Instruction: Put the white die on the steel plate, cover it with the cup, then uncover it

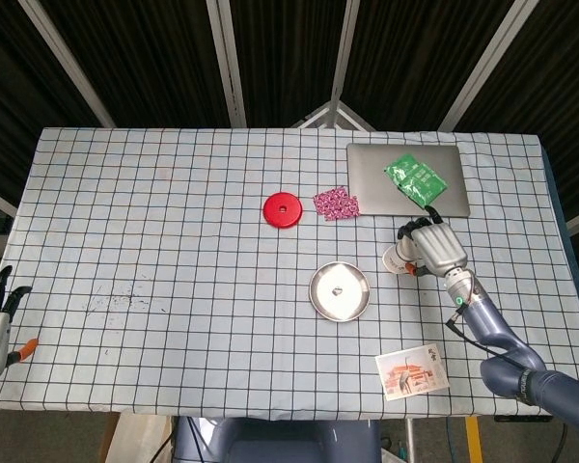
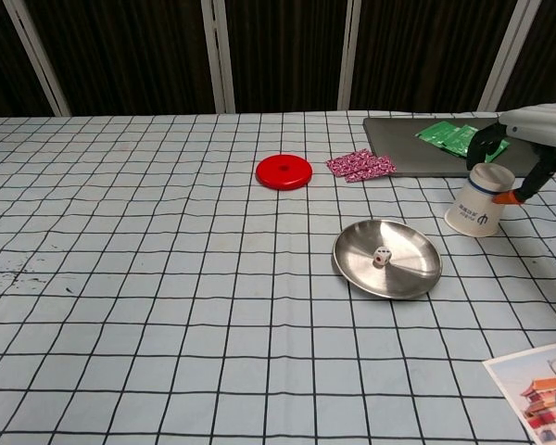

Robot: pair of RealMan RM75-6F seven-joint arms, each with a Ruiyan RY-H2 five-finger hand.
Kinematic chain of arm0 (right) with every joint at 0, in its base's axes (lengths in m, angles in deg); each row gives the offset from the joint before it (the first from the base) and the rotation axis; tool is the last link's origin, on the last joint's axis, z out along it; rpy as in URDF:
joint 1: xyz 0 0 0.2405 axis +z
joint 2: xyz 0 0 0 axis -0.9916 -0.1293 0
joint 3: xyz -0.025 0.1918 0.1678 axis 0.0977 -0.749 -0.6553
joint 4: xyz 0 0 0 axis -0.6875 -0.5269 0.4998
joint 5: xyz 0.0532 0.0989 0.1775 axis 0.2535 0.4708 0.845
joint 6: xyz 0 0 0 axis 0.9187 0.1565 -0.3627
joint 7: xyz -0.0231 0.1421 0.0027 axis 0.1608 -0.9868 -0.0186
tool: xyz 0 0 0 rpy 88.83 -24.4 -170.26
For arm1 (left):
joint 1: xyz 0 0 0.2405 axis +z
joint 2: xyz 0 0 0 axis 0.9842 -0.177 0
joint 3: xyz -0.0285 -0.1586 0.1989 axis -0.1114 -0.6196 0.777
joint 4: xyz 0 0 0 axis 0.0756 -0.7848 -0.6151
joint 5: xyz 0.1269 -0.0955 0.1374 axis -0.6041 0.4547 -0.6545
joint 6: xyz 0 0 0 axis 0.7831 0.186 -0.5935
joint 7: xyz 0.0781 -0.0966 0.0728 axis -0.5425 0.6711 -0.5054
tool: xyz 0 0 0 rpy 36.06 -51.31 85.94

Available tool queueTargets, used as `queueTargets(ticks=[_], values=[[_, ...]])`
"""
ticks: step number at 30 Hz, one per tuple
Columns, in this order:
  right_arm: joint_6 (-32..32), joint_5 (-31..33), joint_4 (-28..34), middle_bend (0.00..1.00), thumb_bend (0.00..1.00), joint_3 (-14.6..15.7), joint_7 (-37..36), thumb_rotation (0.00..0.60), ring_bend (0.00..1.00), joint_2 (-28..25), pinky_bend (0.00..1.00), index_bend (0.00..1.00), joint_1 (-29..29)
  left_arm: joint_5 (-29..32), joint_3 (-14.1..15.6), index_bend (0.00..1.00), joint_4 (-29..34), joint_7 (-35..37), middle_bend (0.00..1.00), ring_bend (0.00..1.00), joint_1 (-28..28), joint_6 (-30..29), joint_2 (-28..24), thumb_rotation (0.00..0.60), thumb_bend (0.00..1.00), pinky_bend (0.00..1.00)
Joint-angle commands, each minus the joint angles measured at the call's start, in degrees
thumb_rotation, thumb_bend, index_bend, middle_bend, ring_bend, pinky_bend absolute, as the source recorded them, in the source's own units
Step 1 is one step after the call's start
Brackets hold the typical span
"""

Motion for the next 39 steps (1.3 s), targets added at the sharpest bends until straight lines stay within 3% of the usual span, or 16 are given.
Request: queueTargets(ticks=[1, 22, 34, 39], values=[[0.00, 0.06, 0.06, 0.38, 0.30, 0.00, 0.01, 0.600, 0.26, -0.06, 0.02, 0.40, -0.07, 0.00, 0.00, 0.23, 0.00, -0.02, 0.00, 0.00, -0.02, 0.01, 0.01, 0.600, 0.23, 0.13], [1.77, -2.06, 2.86, 0.46, 0.36, 0.33, -0.30, 0.600, 0.28, -2.50, 0.02, 0.43, -0.57, -0.10, 0.16, 0.23, 0.04, 0.06, 0.00, 0.00, -0.17, 0.22, -0.03, 0.600, 0.23, 0.13], [5.94, -2.24, 19.99, 0.47, 0.36, -0.60, 7.69, 0.600, 0.28, -9.48, 0.02, 0.43, -1.50, -0.72, 0.41, 0.23, 0.12, 2.46, 0.00, 0.00, -0.14, 0.51, -1.09, 0.600, 0.23, 0.13], [6.80, 0.02, 25.47, 0.47, 0.36, -1.19, 12.28, 0.600, 0.28, -9.42, 0.02, 0.43, -1.53, -0.75, 0.22, 0.23, -0.02, 4.18, 0.00, 0.00, -0.03, 0.36, -1.77, 0.600, 0.23, 0.13]])
